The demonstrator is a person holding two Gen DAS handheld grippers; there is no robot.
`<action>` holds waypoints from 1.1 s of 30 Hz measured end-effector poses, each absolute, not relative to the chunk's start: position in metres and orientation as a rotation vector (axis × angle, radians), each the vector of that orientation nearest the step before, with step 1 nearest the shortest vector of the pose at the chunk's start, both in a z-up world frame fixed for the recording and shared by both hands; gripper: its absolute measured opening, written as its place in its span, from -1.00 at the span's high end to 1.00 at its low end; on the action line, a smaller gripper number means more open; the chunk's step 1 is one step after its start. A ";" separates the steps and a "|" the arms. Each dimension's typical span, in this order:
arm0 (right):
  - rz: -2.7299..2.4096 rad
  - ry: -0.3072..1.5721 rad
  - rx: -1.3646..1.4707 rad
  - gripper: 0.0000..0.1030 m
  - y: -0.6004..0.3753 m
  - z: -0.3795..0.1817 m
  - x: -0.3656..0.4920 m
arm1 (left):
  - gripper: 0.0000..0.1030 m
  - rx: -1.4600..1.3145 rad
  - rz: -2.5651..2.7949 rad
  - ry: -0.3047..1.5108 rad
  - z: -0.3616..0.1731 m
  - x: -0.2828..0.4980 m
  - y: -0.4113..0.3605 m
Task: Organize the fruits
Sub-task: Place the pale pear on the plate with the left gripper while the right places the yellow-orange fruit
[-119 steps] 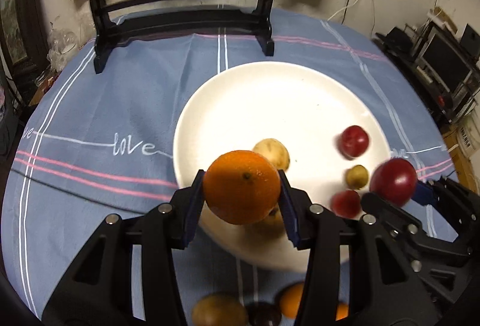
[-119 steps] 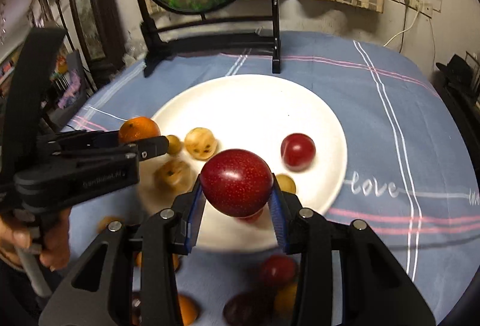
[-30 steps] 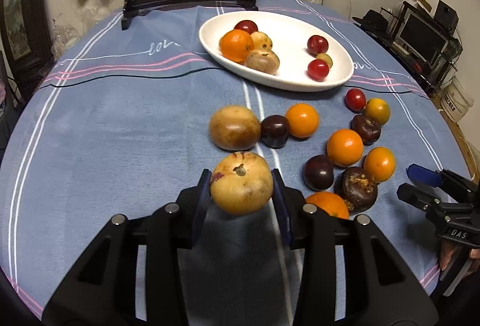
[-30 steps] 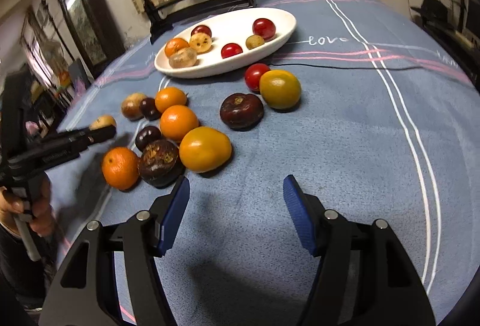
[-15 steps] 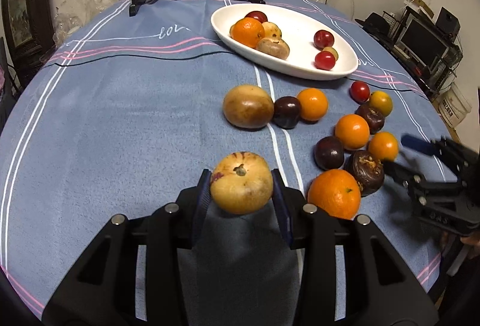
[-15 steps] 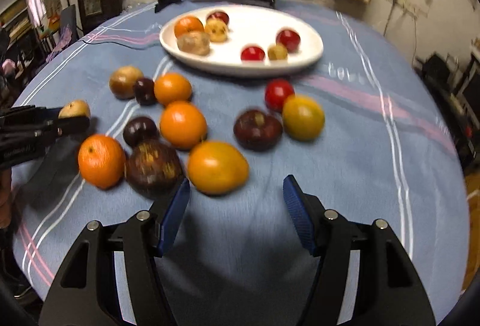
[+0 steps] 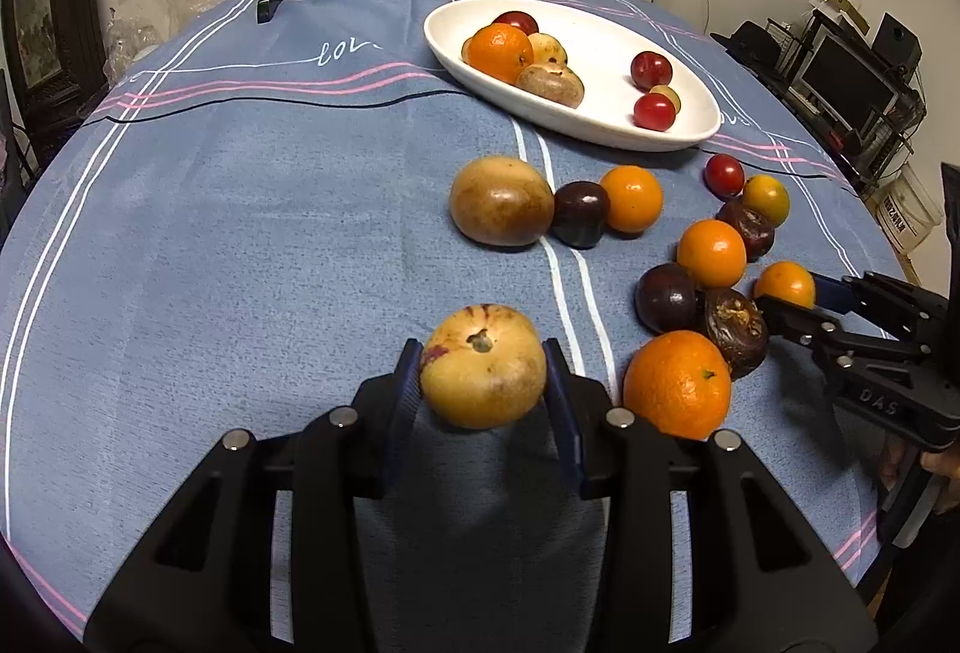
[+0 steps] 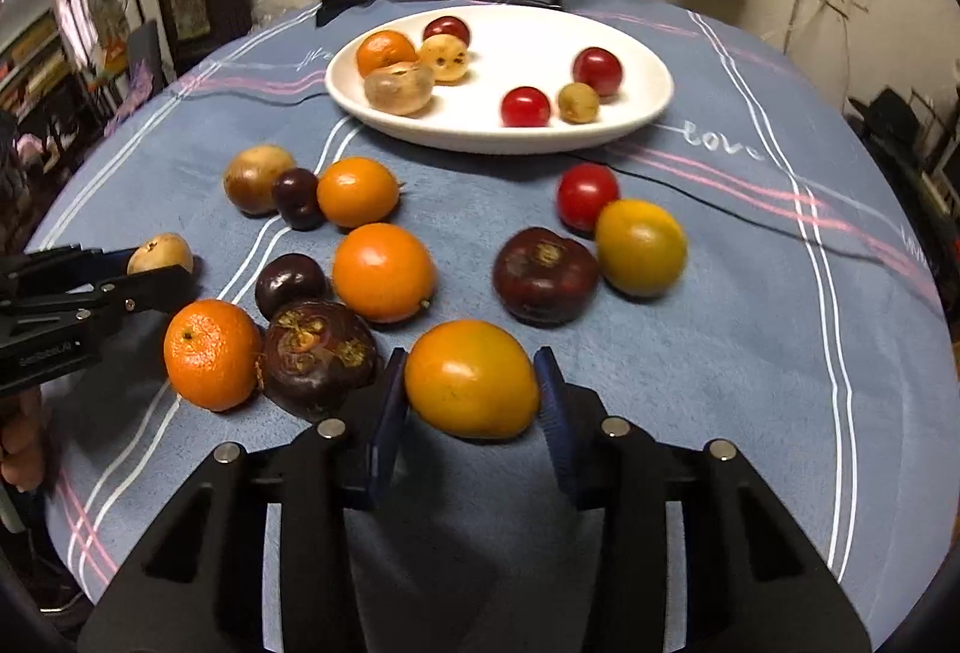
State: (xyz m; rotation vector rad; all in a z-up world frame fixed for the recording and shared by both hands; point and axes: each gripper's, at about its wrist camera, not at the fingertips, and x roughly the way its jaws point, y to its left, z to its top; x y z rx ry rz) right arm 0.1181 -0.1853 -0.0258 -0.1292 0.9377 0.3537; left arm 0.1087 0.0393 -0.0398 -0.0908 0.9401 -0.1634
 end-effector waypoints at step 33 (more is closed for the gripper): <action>0.372 0.763 -0.056 0.18 -0.187 0.037 0.229 | 0.21 -0.055 -0.213 0.890 0.023 0.259 -0.017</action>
